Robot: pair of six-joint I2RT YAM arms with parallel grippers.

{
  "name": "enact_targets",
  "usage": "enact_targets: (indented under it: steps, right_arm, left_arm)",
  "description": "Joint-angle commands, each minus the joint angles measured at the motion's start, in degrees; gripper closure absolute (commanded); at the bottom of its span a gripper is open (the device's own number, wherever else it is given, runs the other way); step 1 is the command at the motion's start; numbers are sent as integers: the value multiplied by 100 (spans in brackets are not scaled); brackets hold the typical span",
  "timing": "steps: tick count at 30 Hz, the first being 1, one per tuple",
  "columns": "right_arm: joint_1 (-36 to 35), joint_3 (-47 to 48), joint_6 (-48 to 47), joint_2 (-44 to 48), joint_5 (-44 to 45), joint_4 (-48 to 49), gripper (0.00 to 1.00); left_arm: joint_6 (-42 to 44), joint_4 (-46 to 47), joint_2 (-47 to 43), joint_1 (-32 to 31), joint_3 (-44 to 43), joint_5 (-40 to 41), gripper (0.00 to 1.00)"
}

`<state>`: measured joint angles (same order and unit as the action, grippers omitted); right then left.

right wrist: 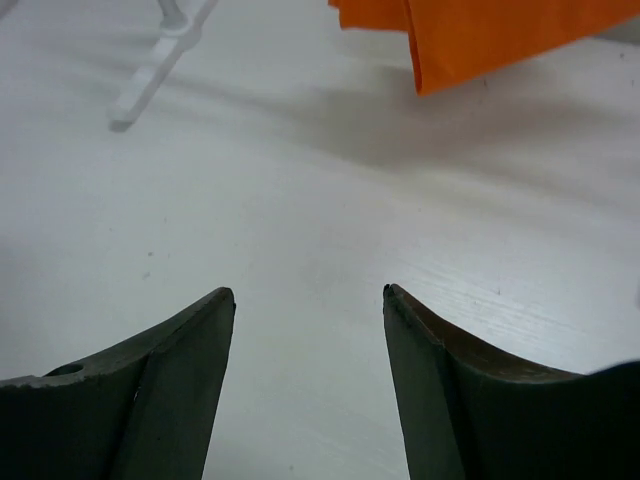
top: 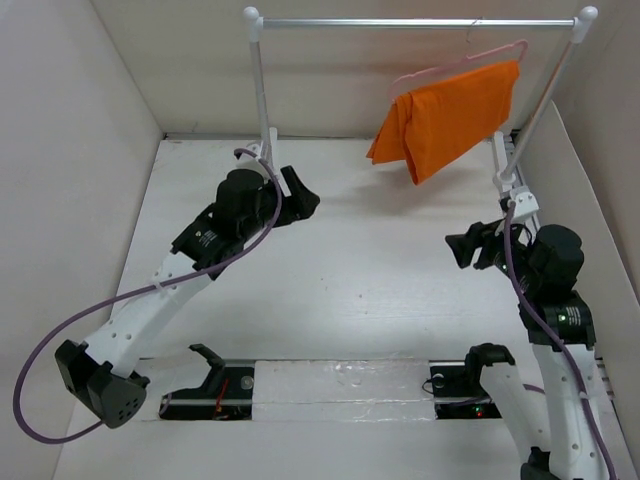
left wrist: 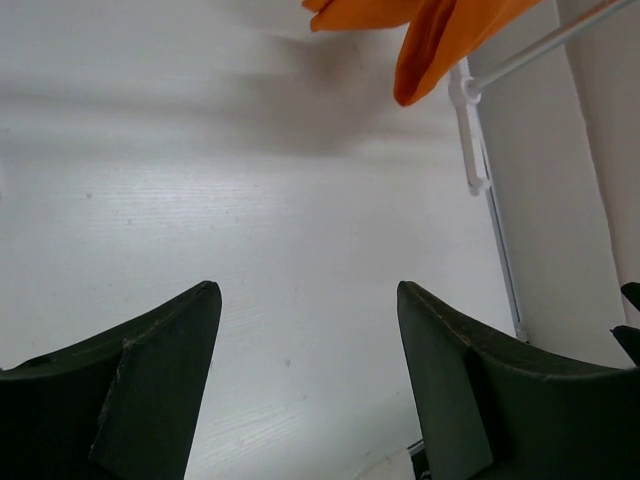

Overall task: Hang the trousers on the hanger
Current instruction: Reset both arms

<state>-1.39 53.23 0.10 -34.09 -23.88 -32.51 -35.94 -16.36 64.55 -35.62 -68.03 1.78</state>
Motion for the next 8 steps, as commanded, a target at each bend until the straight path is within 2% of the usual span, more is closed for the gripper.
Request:
enact_targets:
  steps: [1, 5, 8]
  right_arm:
    - [-81, -120, -379, 200, 410, -476, 33]
    - [-81, -33, -274, 78, 279, -186, 33]
    - [-81, 212, -212, -63, 261, -45, 32]
  left_arm:
    - [-88, 211, -425, -7, 394, 86, 33]
    - [-159, 440, -523, -7, 659, -72, 36]
    - [-211, 388, -488, -7, 572, 76, 33]
